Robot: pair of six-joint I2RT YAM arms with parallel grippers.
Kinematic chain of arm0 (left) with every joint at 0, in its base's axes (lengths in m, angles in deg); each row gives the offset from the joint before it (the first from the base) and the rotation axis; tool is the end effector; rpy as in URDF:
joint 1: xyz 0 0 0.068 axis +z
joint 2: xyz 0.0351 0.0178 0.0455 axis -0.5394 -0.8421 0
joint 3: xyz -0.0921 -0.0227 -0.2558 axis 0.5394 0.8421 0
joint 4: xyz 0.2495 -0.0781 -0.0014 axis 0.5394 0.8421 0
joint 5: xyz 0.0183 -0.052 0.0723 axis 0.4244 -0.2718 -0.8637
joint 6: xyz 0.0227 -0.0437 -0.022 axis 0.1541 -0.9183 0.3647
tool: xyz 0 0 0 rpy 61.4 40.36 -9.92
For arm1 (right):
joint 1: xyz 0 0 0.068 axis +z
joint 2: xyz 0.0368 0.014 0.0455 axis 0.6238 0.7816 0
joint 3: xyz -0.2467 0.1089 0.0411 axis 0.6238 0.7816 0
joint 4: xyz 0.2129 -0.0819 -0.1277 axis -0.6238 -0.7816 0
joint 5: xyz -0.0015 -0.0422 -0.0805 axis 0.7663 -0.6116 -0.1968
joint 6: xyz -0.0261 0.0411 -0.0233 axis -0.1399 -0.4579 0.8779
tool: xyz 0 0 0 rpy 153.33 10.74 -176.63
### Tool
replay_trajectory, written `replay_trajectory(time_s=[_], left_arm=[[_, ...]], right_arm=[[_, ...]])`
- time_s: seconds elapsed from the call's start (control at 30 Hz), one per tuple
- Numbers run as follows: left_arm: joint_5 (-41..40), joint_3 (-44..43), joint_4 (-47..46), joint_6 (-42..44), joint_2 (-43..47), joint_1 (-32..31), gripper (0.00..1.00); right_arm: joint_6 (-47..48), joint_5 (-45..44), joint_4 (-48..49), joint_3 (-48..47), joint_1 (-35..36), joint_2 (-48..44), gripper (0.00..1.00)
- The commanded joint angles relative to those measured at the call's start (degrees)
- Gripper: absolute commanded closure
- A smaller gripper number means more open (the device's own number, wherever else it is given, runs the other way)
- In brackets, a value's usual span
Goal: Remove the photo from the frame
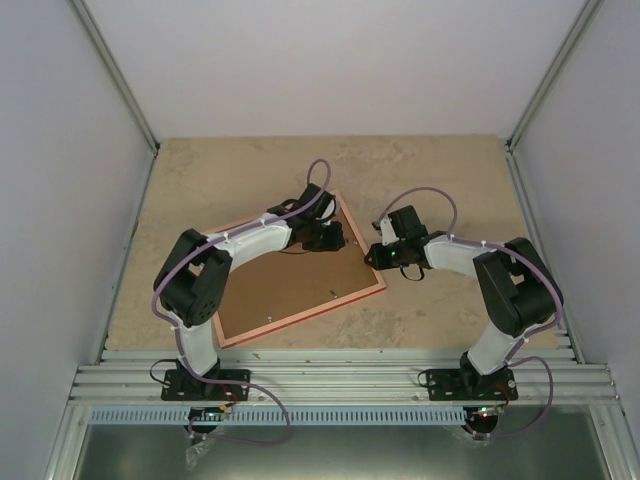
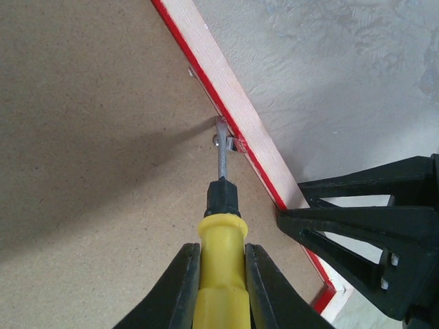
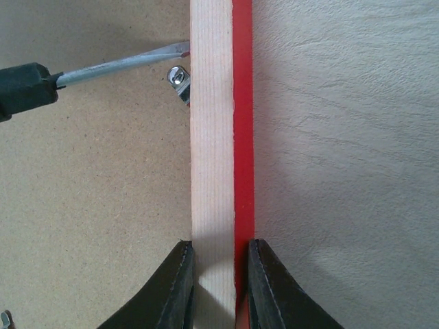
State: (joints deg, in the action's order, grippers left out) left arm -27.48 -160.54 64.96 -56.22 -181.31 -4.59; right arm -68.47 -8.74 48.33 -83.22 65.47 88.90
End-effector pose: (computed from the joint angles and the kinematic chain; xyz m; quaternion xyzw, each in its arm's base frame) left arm 0.3028 -0.2425 0.1879 0.0830 0.9427 -0.2777 0.1651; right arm 0.2769 0.1525 0.1342 -0.0879 0.9483 0.2439 0.1829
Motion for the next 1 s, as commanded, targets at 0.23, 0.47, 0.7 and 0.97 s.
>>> replay_trajectory(time_s=[0.23, 0.47, 0.7, 0.97], left_arm=[[0.28, -2.73, 5.40, 4.74, -1.46, -2.80, 1.00], [0.44, -3.60, 7.21, 5.78, -1.78, -3.75, 1.00], [-0.97, -6.45, 11.51, 9.29, -3.54, -5.22, 1.00], [-2.22, -8.90, 15.66, 12.10, -4.46, -6.90, 1.00]], right_arm=[[-1.58, 2.08, -1.13, 0.20, 0.35, 1.27, 0.86], [-1.45, 2.29, -1.22, -0.40, 0.37, 1.69, 0.86], [-1.46, 2.22, -1.14, -0.62, 0.33, 2.09, 0.86], [-1.46, 1.80, -1.23, -0.77, 0.29, 2.08, 0.86]])
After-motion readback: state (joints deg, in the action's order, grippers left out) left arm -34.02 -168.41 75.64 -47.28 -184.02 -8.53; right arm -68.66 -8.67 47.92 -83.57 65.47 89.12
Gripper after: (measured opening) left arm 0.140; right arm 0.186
